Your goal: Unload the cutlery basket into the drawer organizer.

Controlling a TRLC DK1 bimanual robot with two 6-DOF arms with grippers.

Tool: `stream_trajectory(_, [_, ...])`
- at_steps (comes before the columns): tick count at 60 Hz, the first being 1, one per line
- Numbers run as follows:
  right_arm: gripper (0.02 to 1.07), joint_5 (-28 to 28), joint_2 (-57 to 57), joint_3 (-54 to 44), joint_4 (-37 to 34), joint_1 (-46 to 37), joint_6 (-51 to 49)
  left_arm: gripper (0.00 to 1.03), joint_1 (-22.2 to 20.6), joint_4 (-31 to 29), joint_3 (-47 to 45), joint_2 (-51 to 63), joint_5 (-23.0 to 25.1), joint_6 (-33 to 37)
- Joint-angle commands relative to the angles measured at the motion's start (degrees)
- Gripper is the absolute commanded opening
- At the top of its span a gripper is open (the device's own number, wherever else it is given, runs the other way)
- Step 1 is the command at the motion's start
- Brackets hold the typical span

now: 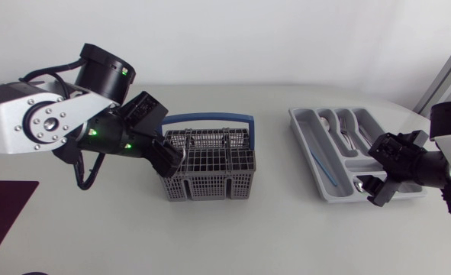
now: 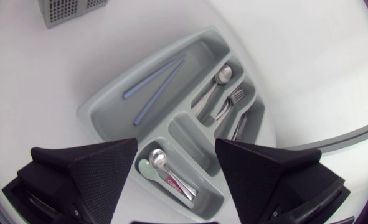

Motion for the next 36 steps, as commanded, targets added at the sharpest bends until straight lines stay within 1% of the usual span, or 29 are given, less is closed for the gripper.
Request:
stream_trajectory(1, [0.95, -0.4, -4.4, -1.6, -3.1, 4.1, 3.7, 0.98, -0.4, -0.8, -1.0, -2.7, -0.4, -1.6])
stream_trajectory(6, [0.95, -0.3, -7.0, -1.4, -4.4, 9.0, 7.5, 0.98, 0.0, -1.2, -1.7, -3.4, -0.5, -1.6])
stream_trajectory(12, [0.95, 0.8, -7.5, 0.0, -5.6, 15.6, 13.3, 0.98, 0.1, -2.3, -2.9, -4.5, -1.1, -1.6])
stream_trajectory(22, [0.95, 1.6, -3.7, 3.4, -5.0, 24.9, 22.4, 0.98, -0.1, -4.4, -5.4, -7.2, -1.9, -1.0])
stream_trajectory(36, [0.94, 0.8, 1.2, 10.1, -4.6, 33.1, 33.1, 0.98, 0.1, -5.5, -7.6, -8.9, -1.9, -1.0])
